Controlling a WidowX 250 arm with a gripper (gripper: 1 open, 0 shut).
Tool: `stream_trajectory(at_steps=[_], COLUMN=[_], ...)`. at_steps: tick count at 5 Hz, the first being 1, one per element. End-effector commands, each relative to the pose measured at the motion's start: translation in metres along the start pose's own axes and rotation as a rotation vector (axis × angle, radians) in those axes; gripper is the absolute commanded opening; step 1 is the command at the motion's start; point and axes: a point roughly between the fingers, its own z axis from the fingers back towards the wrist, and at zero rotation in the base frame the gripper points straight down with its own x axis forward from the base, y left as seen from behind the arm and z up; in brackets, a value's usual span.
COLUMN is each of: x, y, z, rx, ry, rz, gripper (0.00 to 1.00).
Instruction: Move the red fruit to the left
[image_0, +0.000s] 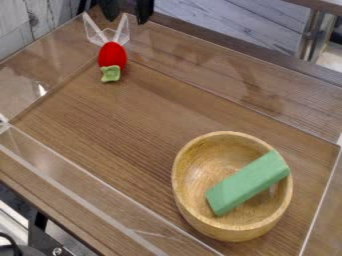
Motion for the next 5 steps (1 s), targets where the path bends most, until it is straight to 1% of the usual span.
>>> stream_trajectory(at_steps=[1, 2, 4, 5], x=[0.014, 0.016, 0.008, 0.005], y=[-0.007, -0.014, -0.034, -0.043], z=[0.007, 0.001, 0.001, 0.003], rx=[0.003, -0.003, -0.002, 0.002], ry=[-0.047, -0.034, -0.022, -0.025], rz=[-0.045, -0.085, -0.11, -0.097], gripper=[1.0, 1.0, 1.0, 0.0])
